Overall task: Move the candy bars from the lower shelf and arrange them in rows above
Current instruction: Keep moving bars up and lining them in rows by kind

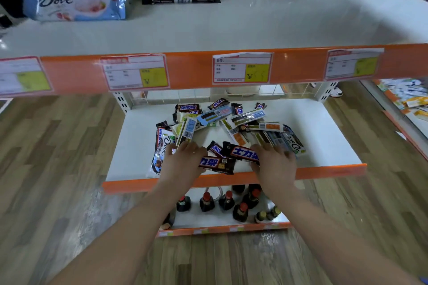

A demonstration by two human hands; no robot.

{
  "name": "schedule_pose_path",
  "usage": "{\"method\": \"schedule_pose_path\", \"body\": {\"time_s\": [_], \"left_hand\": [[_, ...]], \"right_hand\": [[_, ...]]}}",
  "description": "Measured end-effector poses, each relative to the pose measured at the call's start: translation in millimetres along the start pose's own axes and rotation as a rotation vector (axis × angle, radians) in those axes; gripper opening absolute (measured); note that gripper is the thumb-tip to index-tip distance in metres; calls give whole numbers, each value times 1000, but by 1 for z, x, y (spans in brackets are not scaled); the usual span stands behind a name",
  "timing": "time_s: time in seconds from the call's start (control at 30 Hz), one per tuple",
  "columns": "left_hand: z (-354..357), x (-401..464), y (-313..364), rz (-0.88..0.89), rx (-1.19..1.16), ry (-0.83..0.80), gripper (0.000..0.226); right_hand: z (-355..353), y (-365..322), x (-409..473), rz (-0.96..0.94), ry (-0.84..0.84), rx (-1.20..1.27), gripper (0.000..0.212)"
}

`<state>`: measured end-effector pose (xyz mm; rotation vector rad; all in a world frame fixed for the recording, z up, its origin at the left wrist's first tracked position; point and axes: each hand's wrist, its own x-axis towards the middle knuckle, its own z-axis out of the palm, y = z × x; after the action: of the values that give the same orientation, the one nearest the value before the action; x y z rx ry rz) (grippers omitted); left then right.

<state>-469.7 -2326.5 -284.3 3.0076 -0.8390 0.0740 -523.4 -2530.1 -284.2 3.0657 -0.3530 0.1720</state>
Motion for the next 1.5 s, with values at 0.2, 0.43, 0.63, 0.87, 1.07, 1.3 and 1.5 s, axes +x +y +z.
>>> {"method": "schedule_pose_path", "body": {"time_s": [0.2, 0.43, 0.63, 0.87, 1.07, 1.3, 1.5], "left_hand": [[-13, -35, 10, -44, 23, 24, 32], [-28, -80, 24, -70, 82, 154, 44], [-50, -110, 35, -86, 63, 188, 48], [-92, -128, 45, -84, 101, 210, 48], [-136, -128, 48, -38, 134, 250, 46], [-192, -113, 41, 52, 219, 350, 48], [-239, -96, 34, 59, 258, 435, 48]], "right_hand": [[-15, 10, -30, -50, 3, 29, 37], [-37, 25, -71, -113, -34, 17, 39], [-55, 38, -109, -90, 3, 41, 38], [-95, 55, -133, -108, 73, 55, 51], [-139, 70, -131, -142, 102, 38, 48], [-185, 81, -114, -165, 195, 23, 48], [-228, 81, -89, -182, 259, 7, 45]]}}
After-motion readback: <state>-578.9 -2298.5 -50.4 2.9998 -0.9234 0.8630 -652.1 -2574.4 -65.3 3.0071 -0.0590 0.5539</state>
